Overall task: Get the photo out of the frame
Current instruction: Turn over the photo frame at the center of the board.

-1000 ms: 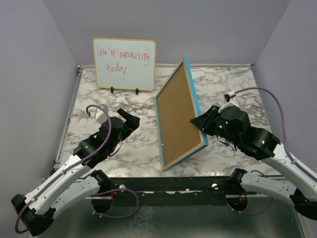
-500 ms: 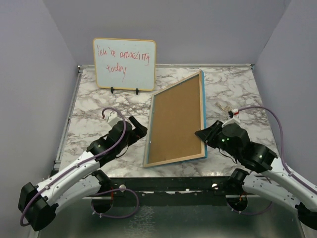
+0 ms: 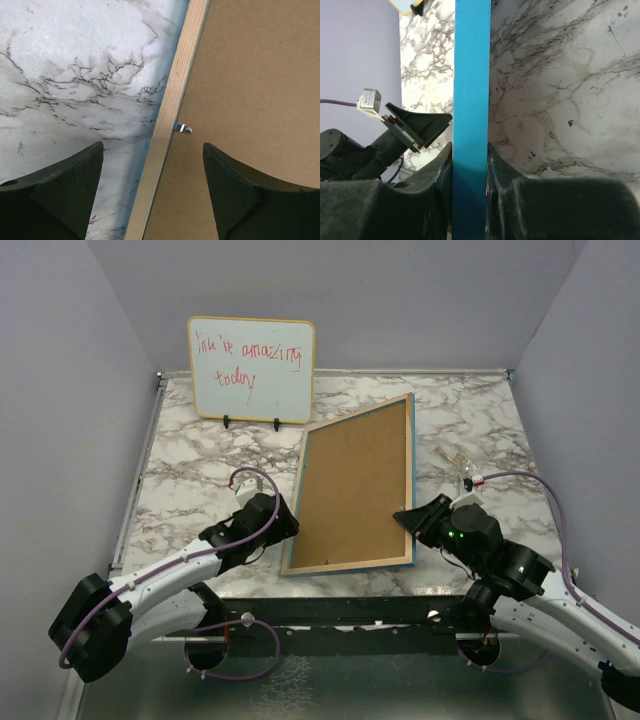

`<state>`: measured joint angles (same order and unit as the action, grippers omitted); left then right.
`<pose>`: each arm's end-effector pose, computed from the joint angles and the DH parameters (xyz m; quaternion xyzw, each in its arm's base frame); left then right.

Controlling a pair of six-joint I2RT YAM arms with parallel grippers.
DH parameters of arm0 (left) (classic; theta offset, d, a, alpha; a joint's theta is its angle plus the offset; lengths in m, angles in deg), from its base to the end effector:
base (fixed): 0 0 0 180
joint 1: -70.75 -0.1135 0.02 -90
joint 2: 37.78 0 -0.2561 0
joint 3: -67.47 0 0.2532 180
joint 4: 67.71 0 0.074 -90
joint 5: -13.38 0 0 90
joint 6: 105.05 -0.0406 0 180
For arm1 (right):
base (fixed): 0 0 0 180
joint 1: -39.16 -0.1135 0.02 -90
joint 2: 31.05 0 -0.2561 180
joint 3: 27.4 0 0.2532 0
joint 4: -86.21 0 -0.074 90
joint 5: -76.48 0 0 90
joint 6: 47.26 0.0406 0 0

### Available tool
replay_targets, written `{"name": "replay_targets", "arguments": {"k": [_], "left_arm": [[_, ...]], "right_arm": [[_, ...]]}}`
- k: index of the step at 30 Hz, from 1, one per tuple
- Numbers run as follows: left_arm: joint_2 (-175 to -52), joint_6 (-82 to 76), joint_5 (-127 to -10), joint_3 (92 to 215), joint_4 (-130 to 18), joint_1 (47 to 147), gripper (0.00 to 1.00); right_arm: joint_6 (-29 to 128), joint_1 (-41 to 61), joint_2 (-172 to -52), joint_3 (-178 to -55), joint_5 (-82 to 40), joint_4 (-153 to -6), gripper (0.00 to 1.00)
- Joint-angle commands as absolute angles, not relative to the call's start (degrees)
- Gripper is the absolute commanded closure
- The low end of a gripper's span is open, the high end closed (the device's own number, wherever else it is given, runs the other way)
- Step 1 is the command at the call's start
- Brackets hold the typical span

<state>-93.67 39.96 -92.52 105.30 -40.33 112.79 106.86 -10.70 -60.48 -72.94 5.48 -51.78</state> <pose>0.1533 -0.1233 0.1665 -0.1556 0.9047 -0.1966 0.3446 0.1012 0.0995 0.2605 0.1907 0.8186 0.3627 0.4024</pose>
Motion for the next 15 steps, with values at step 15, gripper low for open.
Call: {"name": "replay_targets", "arguments": {"k": [15], "left_arm": [[-97.39,40.03,-78.39,97.52,-55.78,109.21,0.55]], "right_arm": [[105.06,-10.76,-59.62,-72.70,8.03,-52.92,0.98]]}}
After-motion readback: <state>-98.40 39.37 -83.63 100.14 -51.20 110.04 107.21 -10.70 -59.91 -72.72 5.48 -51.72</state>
